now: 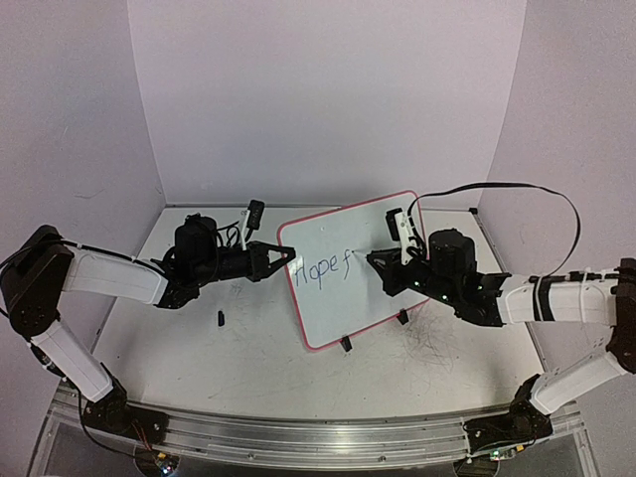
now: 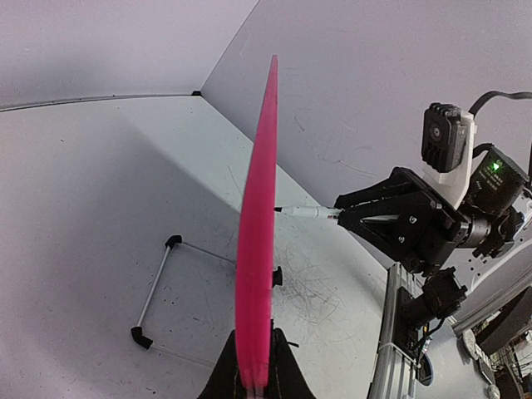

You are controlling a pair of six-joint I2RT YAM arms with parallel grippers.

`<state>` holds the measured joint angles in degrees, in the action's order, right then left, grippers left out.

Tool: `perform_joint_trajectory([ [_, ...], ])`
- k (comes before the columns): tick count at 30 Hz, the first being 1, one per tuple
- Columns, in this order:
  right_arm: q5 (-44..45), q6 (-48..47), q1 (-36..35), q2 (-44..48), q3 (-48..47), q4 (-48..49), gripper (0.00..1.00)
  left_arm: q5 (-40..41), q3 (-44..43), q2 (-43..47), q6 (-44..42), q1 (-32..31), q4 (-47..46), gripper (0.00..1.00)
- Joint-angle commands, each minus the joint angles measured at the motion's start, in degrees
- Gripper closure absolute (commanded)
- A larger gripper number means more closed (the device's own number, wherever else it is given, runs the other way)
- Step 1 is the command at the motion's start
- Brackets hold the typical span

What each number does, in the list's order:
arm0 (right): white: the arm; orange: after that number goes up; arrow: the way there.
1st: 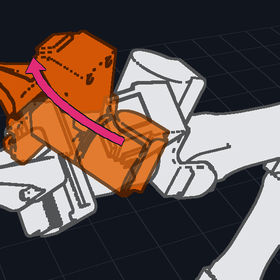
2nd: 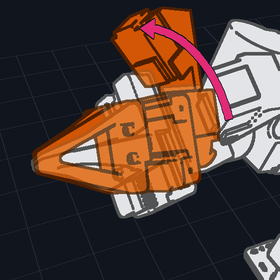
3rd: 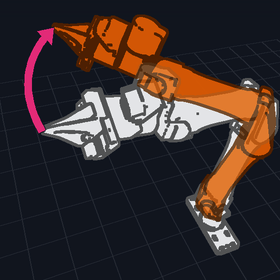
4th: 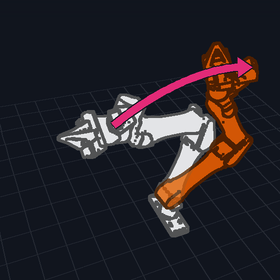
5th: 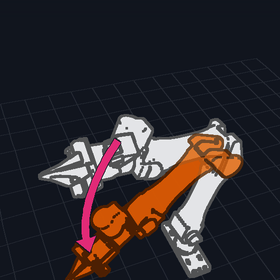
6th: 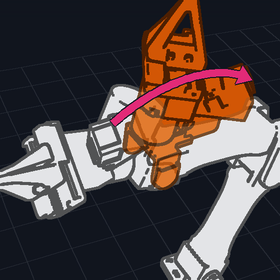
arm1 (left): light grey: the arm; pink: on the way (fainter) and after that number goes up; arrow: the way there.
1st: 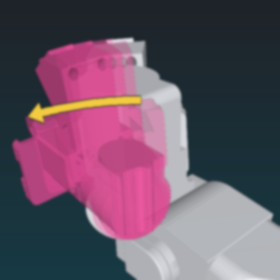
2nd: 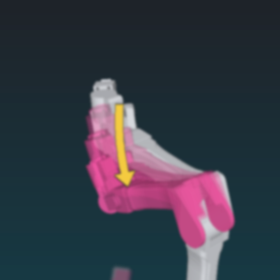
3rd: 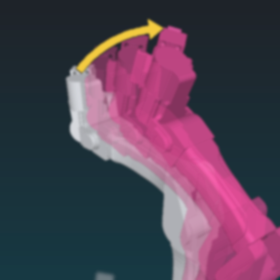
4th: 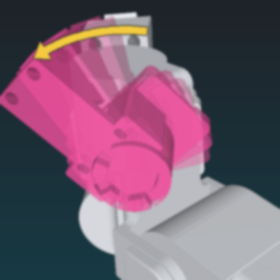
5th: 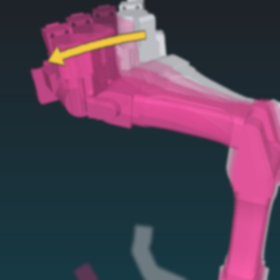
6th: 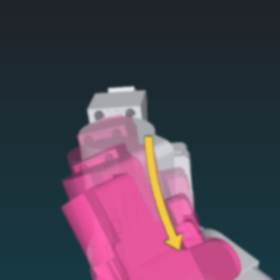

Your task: Write a sentence on the whiteboard

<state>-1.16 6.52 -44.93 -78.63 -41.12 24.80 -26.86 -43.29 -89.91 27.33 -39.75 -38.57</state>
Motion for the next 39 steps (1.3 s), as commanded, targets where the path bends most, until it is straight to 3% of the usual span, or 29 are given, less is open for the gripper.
perform_joint_trajectory([
  [1, 1.0, 0.5, -0.1, -1.0, -0.9, 1.2, 1.00, 2.3, -0.1, 0.8, -4.7, 0.1, 1.3, 1.00],
  [20, -0.5, 2.1, -0.1, -0.1, 3.1, -0.3, 1.00, 2.5, -0.1, 0.8, -4.9, 0.1, 1.4, 1.00],
  [39, 6.1, 2.1, -0.1, 1.2, 2.4, 1.4, 1.00, 2.6, 0.3, 1.2, -4.9, 0.1, 1.6, 1.00],
])
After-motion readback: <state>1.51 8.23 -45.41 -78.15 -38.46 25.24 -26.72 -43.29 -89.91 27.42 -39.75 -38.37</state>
